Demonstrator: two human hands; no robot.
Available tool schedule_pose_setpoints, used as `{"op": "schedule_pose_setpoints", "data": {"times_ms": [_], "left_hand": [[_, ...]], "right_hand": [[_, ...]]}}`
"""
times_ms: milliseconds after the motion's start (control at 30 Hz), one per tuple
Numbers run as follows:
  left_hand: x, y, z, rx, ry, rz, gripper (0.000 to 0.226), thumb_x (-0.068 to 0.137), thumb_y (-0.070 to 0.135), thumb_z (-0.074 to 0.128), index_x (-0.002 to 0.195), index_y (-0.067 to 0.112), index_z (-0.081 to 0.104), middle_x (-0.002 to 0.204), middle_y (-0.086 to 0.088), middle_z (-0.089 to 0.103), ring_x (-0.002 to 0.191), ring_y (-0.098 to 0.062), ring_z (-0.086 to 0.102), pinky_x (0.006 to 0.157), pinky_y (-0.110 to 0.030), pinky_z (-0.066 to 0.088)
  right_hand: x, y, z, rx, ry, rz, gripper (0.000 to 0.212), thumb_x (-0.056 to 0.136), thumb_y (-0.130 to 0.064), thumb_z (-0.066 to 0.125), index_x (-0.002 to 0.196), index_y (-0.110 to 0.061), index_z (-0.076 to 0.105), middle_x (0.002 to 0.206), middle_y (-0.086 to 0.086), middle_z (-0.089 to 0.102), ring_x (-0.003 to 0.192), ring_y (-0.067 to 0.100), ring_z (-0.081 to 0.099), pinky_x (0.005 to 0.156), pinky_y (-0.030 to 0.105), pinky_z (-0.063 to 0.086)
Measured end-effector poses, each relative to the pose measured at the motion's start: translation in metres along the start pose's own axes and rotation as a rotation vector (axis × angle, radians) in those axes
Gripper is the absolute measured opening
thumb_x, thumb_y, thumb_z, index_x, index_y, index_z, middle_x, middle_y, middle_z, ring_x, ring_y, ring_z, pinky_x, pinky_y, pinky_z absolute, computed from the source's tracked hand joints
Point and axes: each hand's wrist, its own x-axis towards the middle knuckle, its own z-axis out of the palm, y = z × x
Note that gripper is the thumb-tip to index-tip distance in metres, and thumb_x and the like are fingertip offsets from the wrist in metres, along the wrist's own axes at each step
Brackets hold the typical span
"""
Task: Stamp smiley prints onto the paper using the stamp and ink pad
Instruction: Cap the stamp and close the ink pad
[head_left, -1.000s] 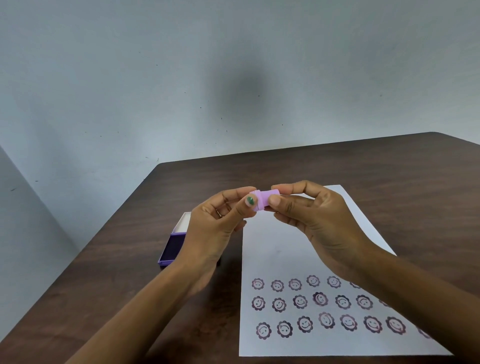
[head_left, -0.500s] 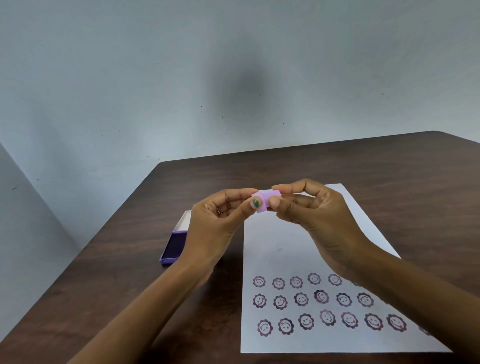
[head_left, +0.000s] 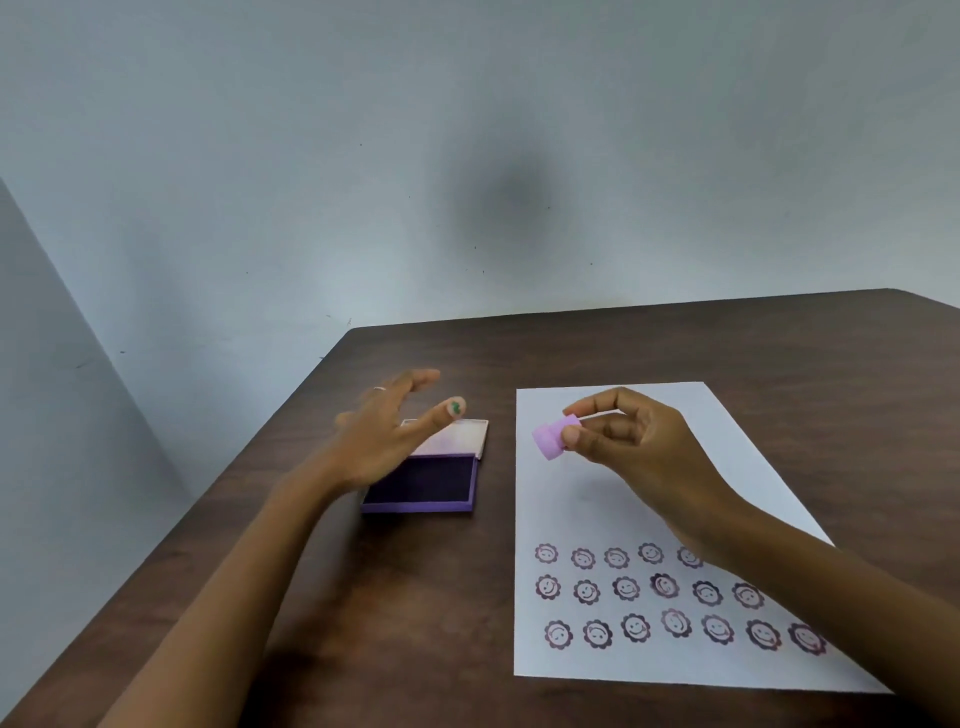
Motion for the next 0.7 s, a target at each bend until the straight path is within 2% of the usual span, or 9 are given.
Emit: {"op": "schedule_pose_setpoints", "data": {"times_ms": [67,100,133,200,400,567,700], "left_hand": [[0.0,-0.013,-0.006,0.024,-0.08,-0.08,0.104,0.052,0.095,0.033,0.138,0.039,0.032,0.148,0.009,0.036,0.138,-0.02,0.03,0.112,-0.056,0.024],[0.0,-0.018,-0.007,0.012,-0.116,-0.111,0.108,0.05,0.096,0.035,0.14,0.037,0.029,0.151,0.005,0.033,0.139,-0.023,0.028,0.112,-0.055,0.024],[0.0,-0.022,-0.009,0.002,-0.151,-0.134,0.108,0.052,0.094,0.037,0.142,0.035,0.027,0.152,0.002,0.031,0.139,-0.024,0.027,0.112,-0.053,0.025],[-0.001,-0.027,-0.01,0.033,-0.223,-0.16,0.103,0.059,0.086,0.04,0.145,0.032,0.024,0.154,-0.001,0.027,0.139,-0.025,0.025,0.113,-0.051,0.024],[-0.002,-0.028,-0.015,0.066,-0.356,-0.161,0.111,0.059,0.082,0.048,0.148,0.026,0.015,0.157,0.0,0.02,0.143,-0.022,0.017,0.117,-0.044,0.017],[0.0,-0.028,-0.018,0.11,-0.415,-0.16,0.121,0.053,0.086,0.054,0.149,0.025,0.012,0.157,0.003,0.018,0.142,-0.019,0.02,0.113,-0.036,0.019],[-0.001,-0.029,-0.021,0.09,-0.443,-0.162,0.127,0.049,0.084,0.06,0.149,0.024,0.012,0.156,0.004,0.02,0.139,-0.018,0.026,0.108,-0.029,0.021]], "right_hand": [[-0.001,0.002,-0.001,-0.027,-0.038,0.018,0.023,0.08,-0.029,0.067,0.1,-0.018,0.062,0.101,0.002,0.07,0.091,0.014,0.066,0.072,0.013,0.051],[-0.001,0.003,-0.002,-0.032,-0.053,0.033,0.024,0.08,-0.029,0.067,0.1,-0.018,0.063,0.102,0.004,0.071,0.092,0.018,0.066,0.077,0.022,0.053],[-0.001,0.003,-0.003,-0.037,-0.062,0.047,0.024,0.08,-0.029,0.067,0.1,-0.017,0.063,0.102,0.006,0.071,0.093,0.021,0.066,0.082,0.029,0.054],[-0.002,0.003,-0.006,-0.04,-0.061,0.067,0.024,0.08,-0.029,0.068,0.1,-0.017,0.064,0.102,0.007,0.07,0.094,0.024,0.066,0.087,0.036,0.054],[-0.004,0.007,-0.021,-0.054,-0.052,0.098,0.029,0.072,-0.037,0.07,0.096,-0.022,0.066,0.097,0.004,0.073,0.09,0.021,0.068,0.085,0.035,0.055],[-0.004,0.011,-0.037,0.024,-0.111,0.102,0.037,0.062,-0.04,0.073,0.093,-0.021,0.069,0.087,0.002,0.076,0.08,0.014,0.071,0.077,0.028,0.052],[0.0,0.016,-0.046,0.057,-0.136,0.105,0.036,0.064,-0.038,0.073,0.094,-0.02,0.069,0.091,0.006,0.076,0.087,0.022,0.071,0.083,0.033,0.052]]}}
